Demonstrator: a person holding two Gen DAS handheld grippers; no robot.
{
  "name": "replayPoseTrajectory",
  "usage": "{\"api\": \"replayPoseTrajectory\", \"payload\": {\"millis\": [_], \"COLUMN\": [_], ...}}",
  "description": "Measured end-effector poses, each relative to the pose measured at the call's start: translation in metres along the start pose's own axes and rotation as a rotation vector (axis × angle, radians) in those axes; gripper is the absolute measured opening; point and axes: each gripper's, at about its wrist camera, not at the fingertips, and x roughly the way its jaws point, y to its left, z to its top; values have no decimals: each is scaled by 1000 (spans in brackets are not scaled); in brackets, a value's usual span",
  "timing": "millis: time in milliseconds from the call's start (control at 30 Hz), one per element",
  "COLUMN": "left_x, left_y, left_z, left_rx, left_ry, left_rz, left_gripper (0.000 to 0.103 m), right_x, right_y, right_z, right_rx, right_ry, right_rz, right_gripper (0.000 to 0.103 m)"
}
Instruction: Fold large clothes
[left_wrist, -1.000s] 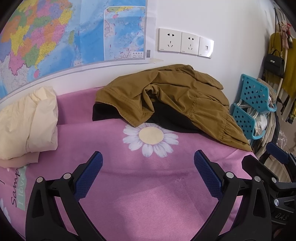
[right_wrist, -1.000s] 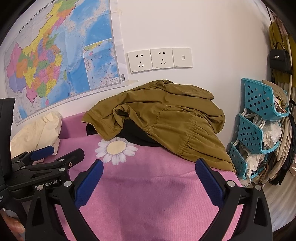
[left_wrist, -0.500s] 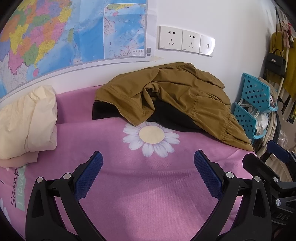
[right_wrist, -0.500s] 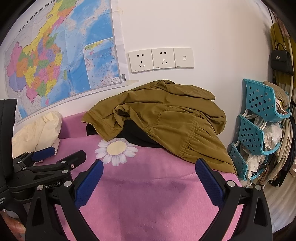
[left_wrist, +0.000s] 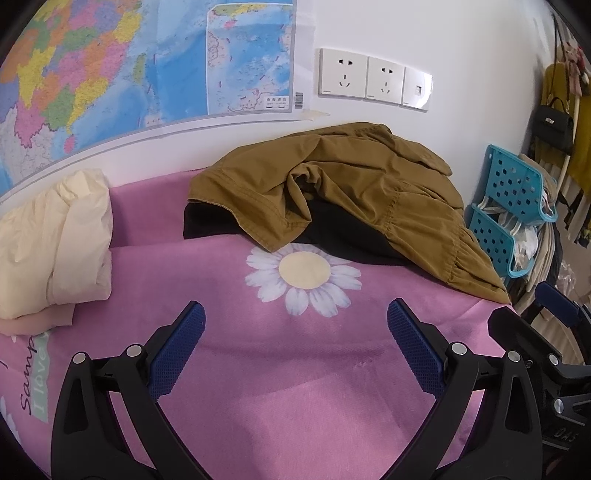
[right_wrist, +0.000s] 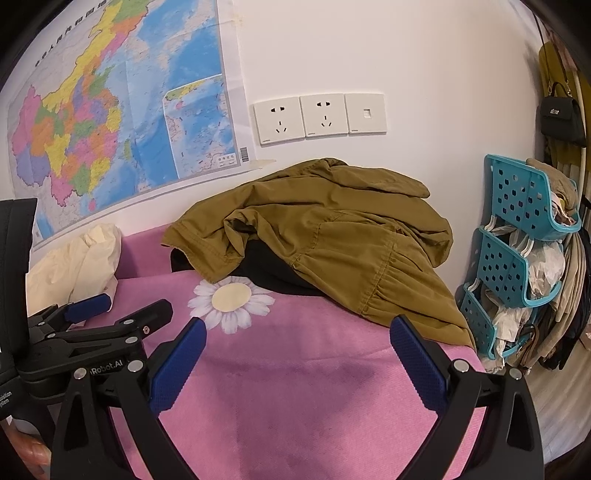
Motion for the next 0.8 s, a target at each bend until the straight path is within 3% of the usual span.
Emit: {"api": "replayPoseTrajectory", "payload": {"millis": [667,800], "left_x": [19,30], "left_y": [5,16], "left_z": [1,8], "left_rx": [-19,-34], "left_ry": [34,46], "left_rz": [3,24], "left_gripper": [98,98], "right_x": [19,38], "right_y": [2,1], "right_z": [5,16], "right_rx": [-39,-69], "right_ry": [19,34], "right_rz": [-6,2], "right_gripper": [97,97]}}
